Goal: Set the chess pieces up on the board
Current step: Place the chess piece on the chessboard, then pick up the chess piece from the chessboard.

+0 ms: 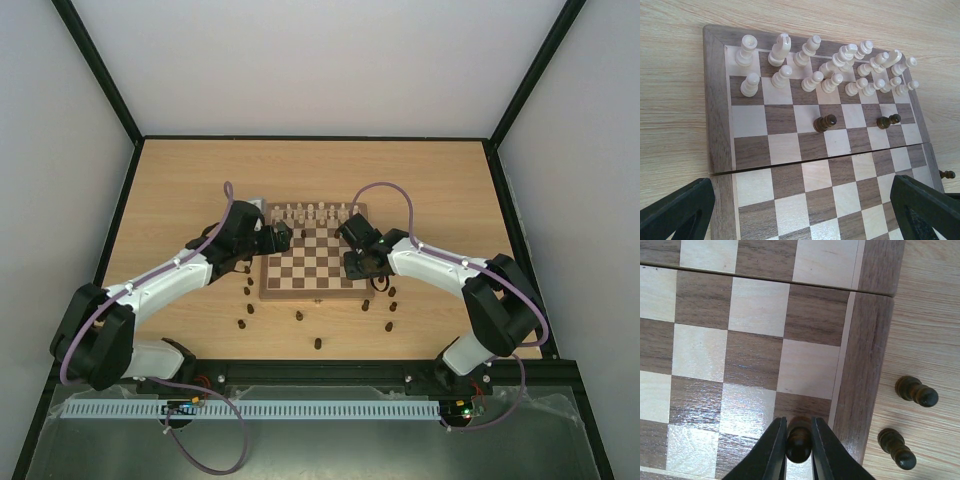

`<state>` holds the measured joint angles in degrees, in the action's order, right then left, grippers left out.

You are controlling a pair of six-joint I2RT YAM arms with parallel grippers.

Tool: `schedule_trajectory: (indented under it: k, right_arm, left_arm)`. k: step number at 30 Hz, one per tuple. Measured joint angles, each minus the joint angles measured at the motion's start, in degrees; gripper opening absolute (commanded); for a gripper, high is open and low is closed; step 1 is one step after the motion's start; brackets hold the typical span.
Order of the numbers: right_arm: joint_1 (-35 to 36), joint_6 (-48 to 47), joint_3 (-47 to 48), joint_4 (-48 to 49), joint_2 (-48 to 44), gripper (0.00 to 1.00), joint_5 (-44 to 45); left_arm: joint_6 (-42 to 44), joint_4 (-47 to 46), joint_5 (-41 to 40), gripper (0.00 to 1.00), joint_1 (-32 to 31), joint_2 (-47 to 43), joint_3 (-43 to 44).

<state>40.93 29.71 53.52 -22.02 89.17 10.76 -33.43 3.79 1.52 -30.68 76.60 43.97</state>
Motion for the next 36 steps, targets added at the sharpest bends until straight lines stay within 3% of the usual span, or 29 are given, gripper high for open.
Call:
schedule_trajectory:
  k: [11, 17, 24, 29, 36]
  right_arm:
    - [0.09, 0.28, -0.04, 0.00, 0.00, 0.38, 0.00]
    - [0.09, 0.26, 0.72, -0.79, 0.00, 0.69, 1.16]
    - [0.09, -1.57, 9.94, -2.34, 1.75, 0.86, 1.77]
    - [0.09, -2.64, 16.57, -2.51, 8.09, 0.85, 2.67]
    - [-0.24, -2.73, 22.32, -2.51, 16.57, 0.58, 3.37]
  left_arm:
    - [0.00, -0.04, 0.00, 0.99, 0.00, 0.07, 0.00]
    - [0.00, -0.07, 0.02, 0.99, 0.00, 0.24, 0.00]
    - [0.00, -0.22, 0.09, 0.99, 0.00, 0.35, -0.02]
    - [0.00, -0.48, 0.46, 0.99, 0.00, 0.35, 0.00]
    - [0.00, -0.52, 0.92, 0.99, 0.00, 0.35, 0.00]
